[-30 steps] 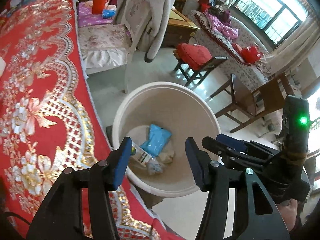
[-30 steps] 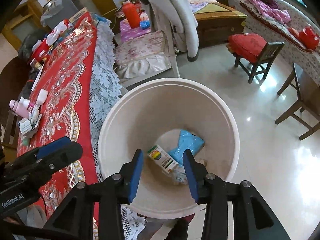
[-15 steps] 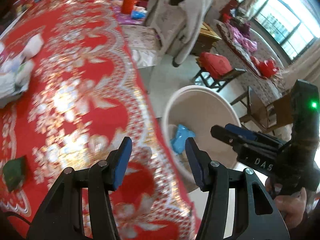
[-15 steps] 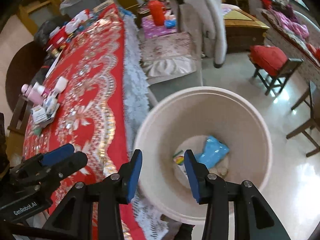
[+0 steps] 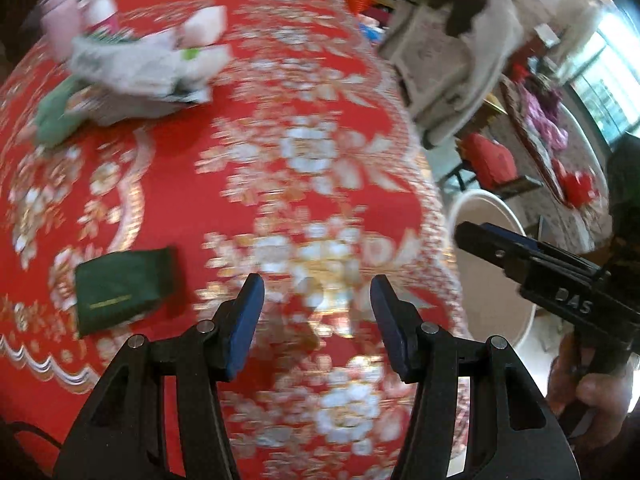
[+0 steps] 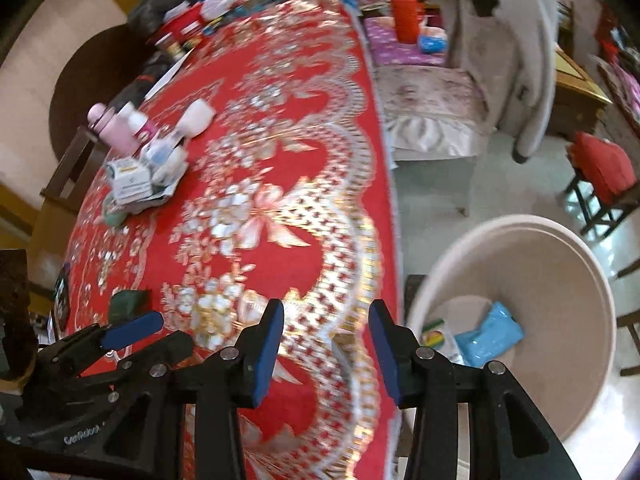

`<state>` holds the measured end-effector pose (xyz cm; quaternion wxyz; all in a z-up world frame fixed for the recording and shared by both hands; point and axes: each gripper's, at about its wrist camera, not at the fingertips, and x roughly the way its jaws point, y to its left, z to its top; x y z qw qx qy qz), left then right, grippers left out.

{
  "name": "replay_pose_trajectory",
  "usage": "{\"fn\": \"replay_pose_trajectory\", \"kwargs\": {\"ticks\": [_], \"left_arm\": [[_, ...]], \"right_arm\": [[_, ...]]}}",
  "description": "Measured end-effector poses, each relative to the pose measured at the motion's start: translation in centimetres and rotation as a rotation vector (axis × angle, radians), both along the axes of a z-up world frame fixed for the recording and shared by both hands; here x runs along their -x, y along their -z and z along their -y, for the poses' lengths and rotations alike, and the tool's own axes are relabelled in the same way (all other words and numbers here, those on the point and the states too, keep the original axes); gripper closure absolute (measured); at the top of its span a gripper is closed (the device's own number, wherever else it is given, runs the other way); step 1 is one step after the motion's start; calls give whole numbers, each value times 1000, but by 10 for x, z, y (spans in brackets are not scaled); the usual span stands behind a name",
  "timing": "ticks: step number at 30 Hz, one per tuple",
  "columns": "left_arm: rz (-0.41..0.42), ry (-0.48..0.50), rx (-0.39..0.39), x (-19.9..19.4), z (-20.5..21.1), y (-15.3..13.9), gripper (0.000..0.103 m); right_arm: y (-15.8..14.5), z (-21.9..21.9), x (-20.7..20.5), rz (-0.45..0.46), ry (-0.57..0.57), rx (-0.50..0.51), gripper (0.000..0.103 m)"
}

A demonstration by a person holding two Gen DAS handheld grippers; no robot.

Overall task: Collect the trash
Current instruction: 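Move both open tools back over the table toward remaining trash, then grasp the dark green pouch with left tool while right tool grasps the milk carton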

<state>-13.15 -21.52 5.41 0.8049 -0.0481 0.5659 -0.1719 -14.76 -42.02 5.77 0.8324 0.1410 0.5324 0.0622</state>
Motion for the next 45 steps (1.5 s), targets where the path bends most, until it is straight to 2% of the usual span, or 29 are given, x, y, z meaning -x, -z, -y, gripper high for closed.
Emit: {"fn": "replay_pose_trajectory", "kwargs": {"ticks": [5,12,17,25,31,36,40,45], "left_arm": [[-19,-102,5,-4,-43,5,49],[-35,-235,-29,-6,-113,10,49],[-53,-310,-29,-4,-169,11,49],[-29,-333,18,0,-219,-12,49],[-5,-346,38,-1,-239,-32,49],[7,-376,48,-1,-263,-44,49],[6,-404,45,-1,-280,-45,49],[-28,-428,29,3,-293,-36,49]], "right_arm": [[0,-27,-12,-1,-56,-7,61],[0,-70,-40,-4,-134,-16,61],[-15,-109,-77,34,-190,-26,61],[-35,-165,-156,88,-198,-45,52],[-17,-191,-203,24,-213,-56,51],[-18,-218,-185,23,-345,-115,51],[-17,-233,-161,-4,-407,-124,51],[-3,-252,-142,-51,-469,-106,51]]}}
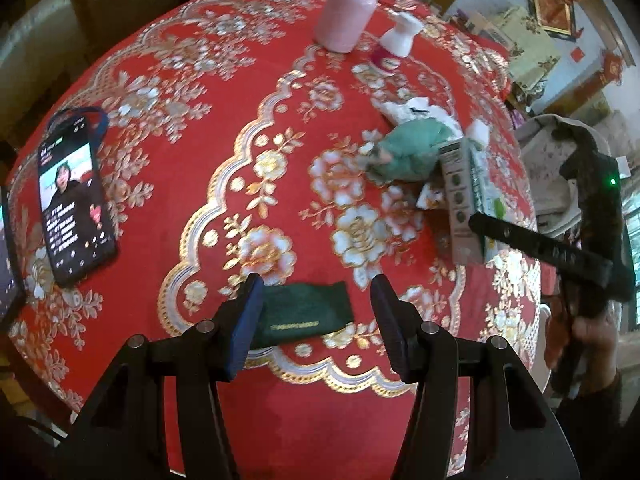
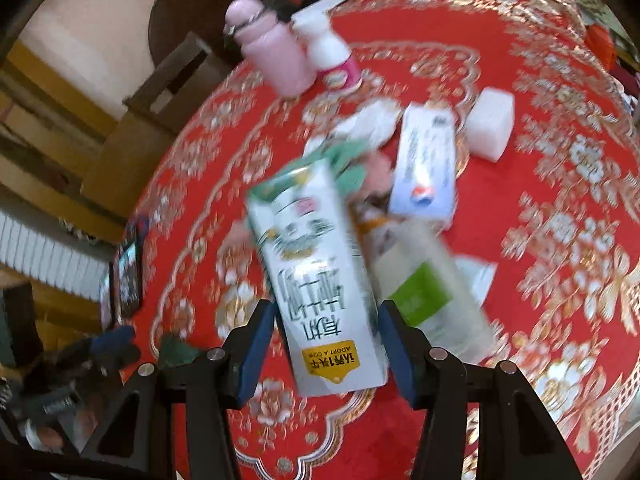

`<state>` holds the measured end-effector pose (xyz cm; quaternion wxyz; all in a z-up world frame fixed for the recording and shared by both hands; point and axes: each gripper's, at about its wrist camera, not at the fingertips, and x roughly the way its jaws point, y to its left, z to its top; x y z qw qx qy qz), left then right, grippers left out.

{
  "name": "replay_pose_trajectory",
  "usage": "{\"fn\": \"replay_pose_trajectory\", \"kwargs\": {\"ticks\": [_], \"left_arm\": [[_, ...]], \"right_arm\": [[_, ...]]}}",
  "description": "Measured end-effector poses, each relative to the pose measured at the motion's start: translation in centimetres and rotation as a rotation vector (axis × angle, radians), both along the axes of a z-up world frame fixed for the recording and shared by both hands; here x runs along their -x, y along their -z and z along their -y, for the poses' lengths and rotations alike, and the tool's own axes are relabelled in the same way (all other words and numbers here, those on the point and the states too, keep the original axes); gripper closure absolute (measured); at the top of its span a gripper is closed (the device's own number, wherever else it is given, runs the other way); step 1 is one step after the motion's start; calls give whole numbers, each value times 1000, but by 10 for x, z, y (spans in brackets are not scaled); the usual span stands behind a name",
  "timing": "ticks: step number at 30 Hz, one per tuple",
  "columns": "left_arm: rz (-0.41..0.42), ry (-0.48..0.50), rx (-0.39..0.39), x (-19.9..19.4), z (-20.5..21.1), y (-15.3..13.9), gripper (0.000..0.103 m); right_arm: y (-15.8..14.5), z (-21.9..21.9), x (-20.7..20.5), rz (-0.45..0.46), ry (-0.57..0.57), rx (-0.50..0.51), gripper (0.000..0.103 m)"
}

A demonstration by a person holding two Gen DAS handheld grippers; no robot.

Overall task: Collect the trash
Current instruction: 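Grasp the dark green pouch with left tool while right tool grasps the milk carton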

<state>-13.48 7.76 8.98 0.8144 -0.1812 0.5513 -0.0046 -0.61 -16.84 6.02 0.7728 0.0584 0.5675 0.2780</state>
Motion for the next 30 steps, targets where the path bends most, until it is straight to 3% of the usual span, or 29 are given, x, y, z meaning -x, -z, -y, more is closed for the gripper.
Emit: {"fn": "replay_pose_trajectory", "kwargs": {"ticks": [6,8,10,12,16,23,24,25,30], "left_arm": [[-36,30,-26,14,0,11,49],[-46,38,-36,17,1,14,49],[-49,37,-33,19,-1,17,49],[-51,27,-27,19,-4,19,49],[-53,1,-14,18,-12,23,49],[-20,-51,-42,-1,-24,29,49],[-21,-55,-50,-4,-24,31,49],[-28,-60,-57,-7,-24,34,49],[-91,-37,-69,-7,-17,48,49]], "right_arm": [[1,-6,6,27,13,6,51],[-3,-7,4,51,33,23,47],[-8,-8,2,66,63,10,35],[-11,-11,0,80,85,-3,34],[-8,-30,2,86,51,75,34],[2,-29,21,103,64,88,34],[6,-29,22,97,67,99,37],[9,-28,23,90,72,107,48],[-2,-11,31,86,82,44,48]]}}
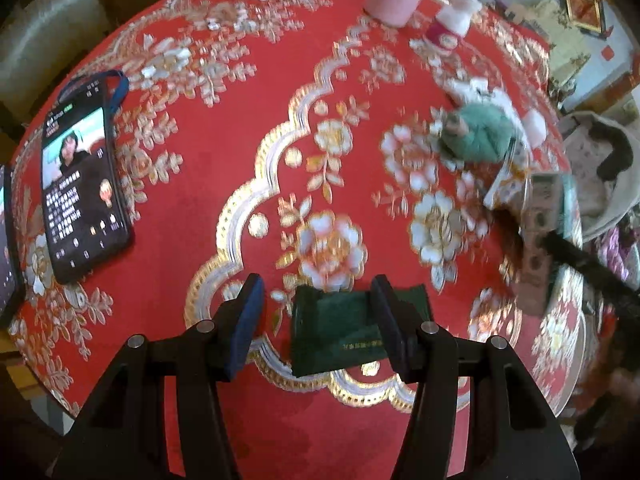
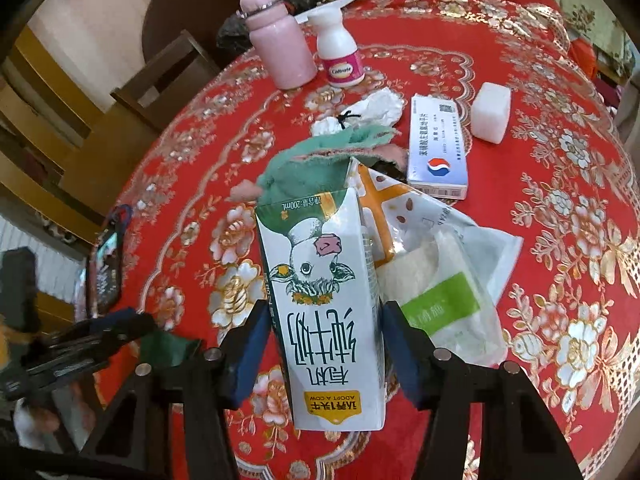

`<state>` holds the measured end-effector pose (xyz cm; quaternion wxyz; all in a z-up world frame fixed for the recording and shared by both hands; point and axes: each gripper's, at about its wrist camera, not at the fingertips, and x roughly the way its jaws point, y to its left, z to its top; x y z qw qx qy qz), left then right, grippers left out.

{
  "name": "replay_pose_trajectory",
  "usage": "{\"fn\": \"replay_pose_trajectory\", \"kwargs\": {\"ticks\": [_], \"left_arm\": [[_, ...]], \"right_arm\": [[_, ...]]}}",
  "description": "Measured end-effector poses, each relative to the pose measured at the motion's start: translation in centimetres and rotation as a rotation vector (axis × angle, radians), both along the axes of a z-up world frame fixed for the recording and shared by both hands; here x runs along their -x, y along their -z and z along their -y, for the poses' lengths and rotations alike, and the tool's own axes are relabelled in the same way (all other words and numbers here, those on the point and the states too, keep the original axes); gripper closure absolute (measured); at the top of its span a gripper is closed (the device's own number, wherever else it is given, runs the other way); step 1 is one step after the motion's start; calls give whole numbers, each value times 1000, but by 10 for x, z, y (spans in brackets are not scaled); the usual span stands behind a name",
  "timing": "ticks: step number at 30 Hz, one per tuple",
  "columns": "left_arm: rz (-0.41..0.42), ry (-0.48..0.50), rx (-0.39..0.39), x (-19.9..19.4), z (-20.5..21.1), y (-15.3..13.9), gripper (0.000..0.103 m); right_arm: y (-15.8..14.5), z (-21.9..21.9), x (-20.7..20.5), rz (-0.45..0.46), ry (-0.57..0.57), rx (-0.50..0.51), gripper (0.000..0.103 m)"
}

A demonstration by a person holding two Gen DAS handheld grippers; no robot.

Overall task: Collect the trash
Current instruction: 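Grasp the dark green pouch with left tool while right tool grasps the milk carton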

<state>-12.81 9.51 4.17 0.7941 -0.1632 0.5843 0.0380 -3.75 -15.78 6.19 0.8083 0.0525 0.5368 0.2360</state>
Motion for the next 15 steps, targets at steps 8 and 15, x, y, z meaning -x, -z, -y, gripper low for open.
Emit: {"fn": "replay_pose_trajectory", "kwargs": {"ticks": [8,15], "left_arm": [[-43,68,71,32,26,2,49],[-26,107,166,44,40,-5,49]], "right_arm": [[-10,30,32,-85,-69,-22,48],[11,35,66,-146,-128,52,48]]}}
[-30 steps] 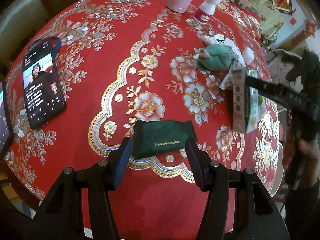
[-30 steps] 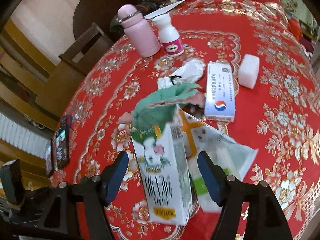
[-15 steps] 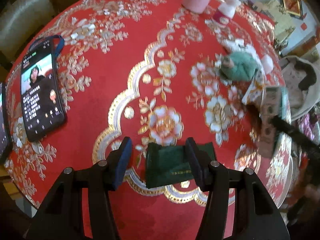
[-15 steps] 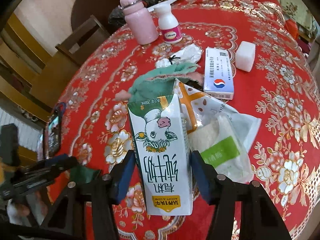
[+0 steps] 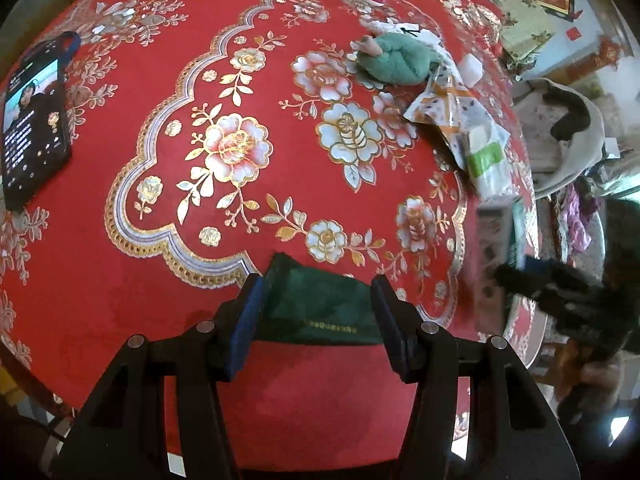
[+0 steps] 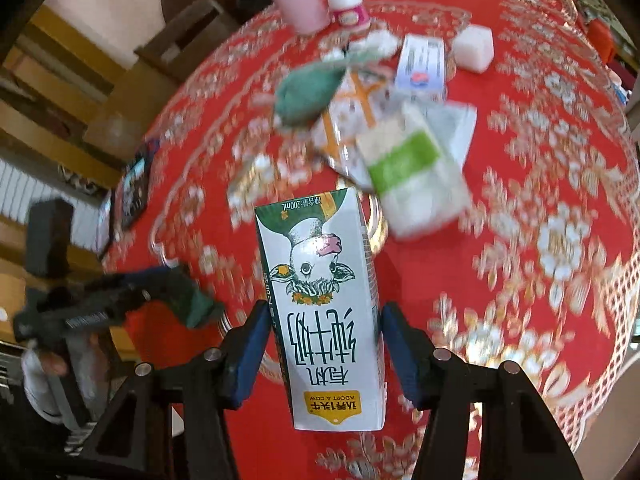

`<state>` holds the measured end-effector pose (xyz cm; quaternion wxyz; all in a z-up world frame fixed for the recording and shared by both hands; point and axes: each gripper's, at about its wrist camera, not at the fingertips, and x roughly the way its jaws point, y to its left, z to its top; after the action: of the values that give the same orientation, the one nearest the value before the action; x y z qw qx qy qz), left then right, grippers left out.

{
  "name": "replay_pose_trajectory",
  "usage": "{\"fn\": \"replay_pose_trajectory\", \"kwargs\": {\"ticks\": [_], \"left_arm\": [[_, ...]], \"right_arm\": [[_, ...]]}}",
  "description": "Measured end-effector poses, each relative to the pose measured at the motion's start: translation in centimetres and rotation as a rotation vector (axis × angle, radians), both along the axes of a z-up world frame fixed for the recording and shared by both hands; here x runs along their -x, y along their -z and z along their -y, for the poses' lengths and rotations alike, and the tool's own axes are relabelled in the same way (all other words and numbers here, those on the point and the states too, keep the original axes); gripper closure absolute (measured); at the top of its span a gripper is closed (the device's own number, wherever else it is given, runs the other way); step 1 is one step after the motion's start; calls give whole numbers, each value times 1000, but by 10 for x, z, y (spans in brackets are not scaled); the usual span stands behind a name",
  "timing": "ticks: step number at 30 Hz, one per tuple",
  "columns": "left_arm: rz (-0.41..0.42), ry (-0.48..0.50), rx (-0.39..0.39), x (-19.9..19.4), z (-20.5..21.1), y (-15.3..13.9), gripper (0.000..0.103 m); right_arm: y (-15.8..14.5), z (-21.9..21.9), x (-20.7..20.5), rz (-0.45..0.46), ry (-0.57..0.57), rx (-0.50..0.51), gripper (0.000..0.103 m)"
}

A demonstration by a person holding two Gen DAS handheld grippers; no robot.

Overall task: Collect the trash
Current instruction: 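Grasp the dark green pouch with left tool while right tool grasps the milk carton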

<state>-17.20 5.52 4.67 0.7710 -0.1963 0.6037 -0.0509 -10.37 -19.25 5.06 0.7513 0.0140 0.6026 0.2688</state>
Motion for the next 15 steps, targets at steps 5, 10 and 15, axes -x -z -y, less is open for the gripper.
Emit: {"fn": "replay_pose_trajectory", "kwargs": {"ticks": [5,10,15], "left_arm": [[-31,-28,-47,19,-4,-8,49],[-99,-70,-138,43,-14,-2,49],[-107,-92,-186,34,-14,11,49]], "right_arm": [[12,6,9,-20,18,19,48],[16,11,11,-22,35,37,48],[18,14,8,-19,60,56,48]]}}
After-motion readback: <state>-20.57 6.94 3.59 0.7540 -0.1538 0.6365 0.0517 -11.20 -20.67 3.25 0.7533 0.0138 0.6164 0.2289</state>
